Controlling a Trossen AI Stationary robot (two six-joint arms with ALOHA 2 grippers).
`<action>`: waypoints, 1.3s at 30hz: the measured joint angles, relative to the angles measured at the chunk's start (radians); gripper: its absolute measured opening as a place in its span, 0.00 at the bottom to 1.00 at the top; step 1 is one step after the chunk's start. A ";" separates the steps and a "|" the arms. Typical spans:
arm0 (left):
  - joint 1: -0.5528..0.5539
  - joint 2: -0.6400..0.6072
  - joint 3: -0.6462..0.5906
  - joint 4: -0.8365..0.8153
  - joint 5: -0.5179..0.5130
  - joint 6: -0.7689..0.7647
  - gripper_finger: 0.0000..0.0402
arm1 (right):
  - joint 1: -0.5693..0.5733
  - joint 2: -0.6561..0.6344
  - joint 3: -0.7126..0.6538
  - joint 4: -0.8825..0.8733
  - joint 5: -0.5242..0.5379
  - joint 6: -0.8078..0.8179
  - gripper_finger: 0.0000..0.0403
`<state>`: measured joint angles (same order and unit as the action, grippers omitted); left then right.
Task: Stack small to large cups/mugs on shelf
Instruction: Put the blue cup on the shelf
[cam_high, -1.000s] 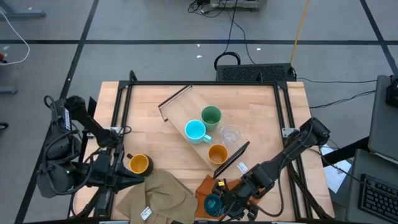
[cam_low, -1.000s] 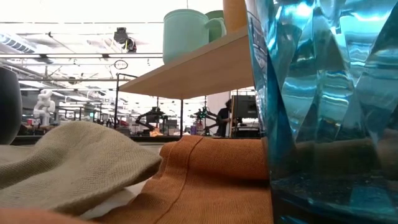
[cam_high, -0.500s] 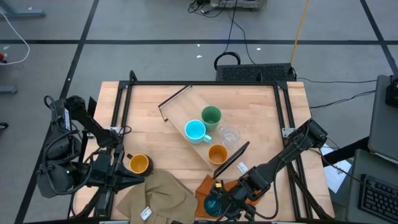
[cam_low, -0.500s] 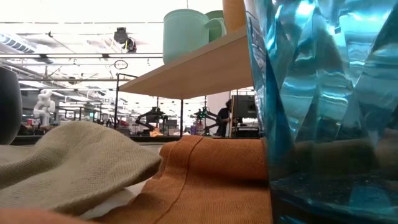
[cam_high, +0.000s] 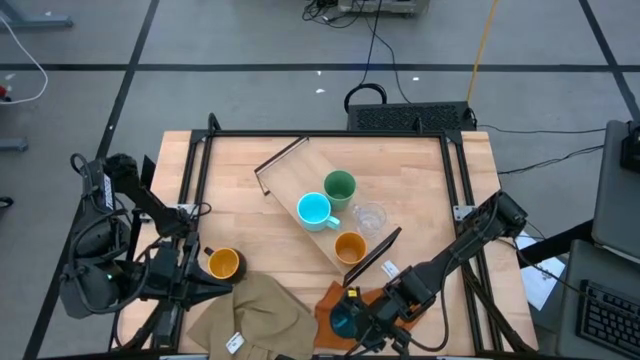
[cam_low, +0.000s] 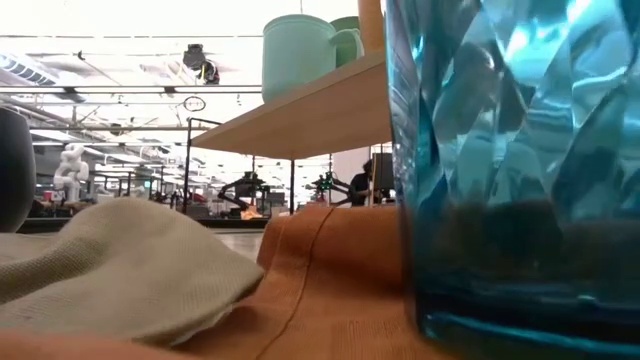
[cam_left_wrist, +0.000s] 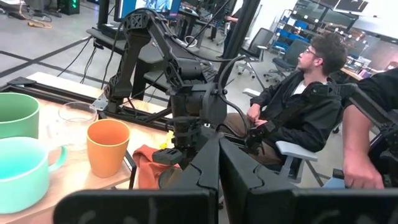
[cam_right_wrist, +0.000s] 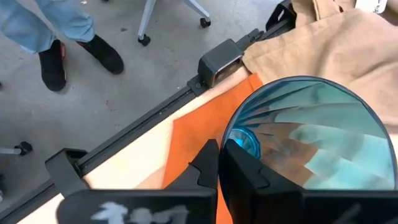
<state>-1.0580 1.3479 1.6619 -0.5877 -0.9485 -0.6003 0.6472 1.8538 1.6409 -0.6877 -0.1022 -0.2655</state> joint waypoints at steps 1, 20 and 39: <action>0.000 0.000 0.000 -0.004 0.000 0.000 0.02 | 0.000 -0.003 0.000 -0.004 0.001 0.000 0.01; -0.011 0.000 0.000 0.022 -0.260 0.113 0.02 | -0.053 -0.206 -0.001 0.070 0.043 0.150 0.00; 0.018 0.000 0.000 0.009 -0.486 0.098 0.02 | -0.218 -0.500 -0.001 0.132 0.242 0.155 0.00</action>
<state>-1.0401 1.3483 1.6619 -0.5783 -1.4349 -0.5018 0.4295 1.3539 1.6398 -0.5560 0.1399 -0.1101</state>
